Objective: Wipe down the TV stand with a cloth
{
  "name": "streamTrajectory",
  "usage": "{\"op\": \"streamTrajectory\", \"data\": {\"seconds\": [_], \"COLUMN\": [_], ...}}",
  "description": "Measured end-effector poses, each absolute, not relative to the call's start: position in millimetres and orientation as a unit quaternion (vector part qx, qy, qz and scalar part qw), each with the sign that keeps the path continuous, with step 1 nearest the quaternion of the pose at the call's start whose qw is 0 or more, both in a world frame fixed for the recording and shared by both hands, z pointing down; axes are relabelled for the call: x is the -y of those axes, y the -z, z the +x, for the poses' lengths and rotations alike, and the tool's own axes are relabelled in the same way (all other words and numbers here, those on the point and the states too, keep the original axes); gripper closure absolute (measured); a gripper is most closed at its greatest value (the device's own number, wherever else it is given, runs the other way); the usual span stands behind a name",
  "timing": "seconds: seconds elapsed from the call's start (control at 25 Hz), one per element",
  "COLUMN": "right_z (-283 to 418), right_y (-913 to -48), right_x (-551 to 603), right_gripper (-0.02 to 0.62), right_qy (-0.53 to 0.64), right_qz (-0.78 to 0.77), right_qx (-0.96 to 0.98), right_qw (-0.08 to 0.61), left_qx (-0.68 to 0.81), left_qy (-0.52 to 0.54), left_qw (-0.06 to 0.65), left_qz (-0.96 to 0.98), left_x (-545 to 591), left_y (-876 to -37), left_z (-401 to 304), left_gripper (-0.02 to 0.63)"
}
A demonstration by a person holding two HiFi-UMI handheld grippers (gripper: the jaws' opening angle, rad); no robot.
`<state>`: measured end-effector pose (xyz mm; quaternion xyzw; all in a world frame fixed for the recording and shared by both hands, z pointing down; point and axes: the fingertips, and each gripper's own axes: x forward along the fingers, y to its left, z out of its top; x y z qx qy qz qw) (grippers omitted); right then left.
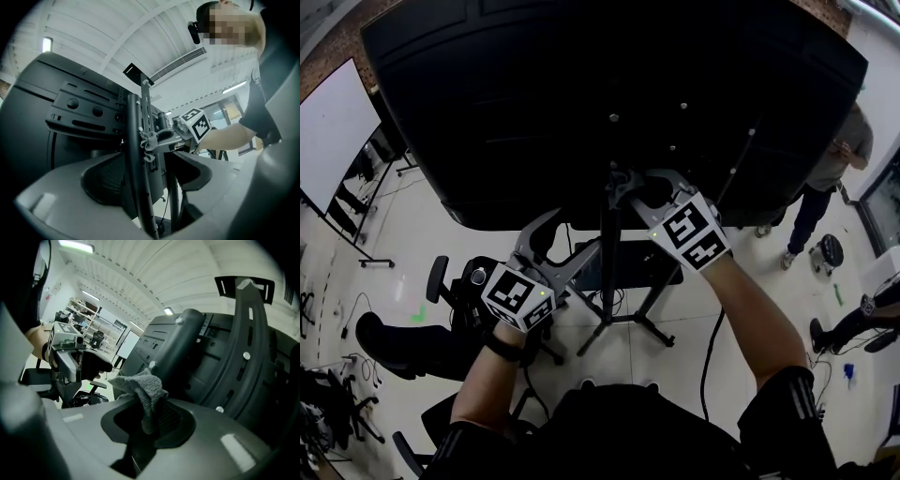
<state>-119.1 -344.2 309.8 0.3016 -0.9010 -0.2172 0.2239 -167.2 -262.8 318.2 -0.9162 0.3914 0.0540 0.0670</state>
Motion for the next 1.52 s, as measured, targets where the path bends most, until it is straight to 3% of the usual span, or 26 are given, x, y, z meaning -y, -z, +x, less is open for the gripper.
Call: {"op": "streamTrajectory", "data": {"seconds": [0.52, 1.52], "right_z": [-118.1, -114.5], "right_y": [-388.5, -626.6], "right_x": [343.7, 345.2], "right_gripper": [0.512, 0.506], "right_qy": [0.142, -0.018], "right_qz": [0.312, 0.320], "right_qx": [0.912, 0.903], "right_qw": [0.225, 0.287], "left_qx": [-0.377, -0.374], "left_qy": [-0.034, 0.062], "left_qw": [0.022, -0.100], "left_qz": [-0.925, -0.920], "left_x": [267.5, 291.3], "left_y": [-378.7, -596.4], "left_z": [-162.3, -143.6], "left_gripper": [0.268, 0.264]}}
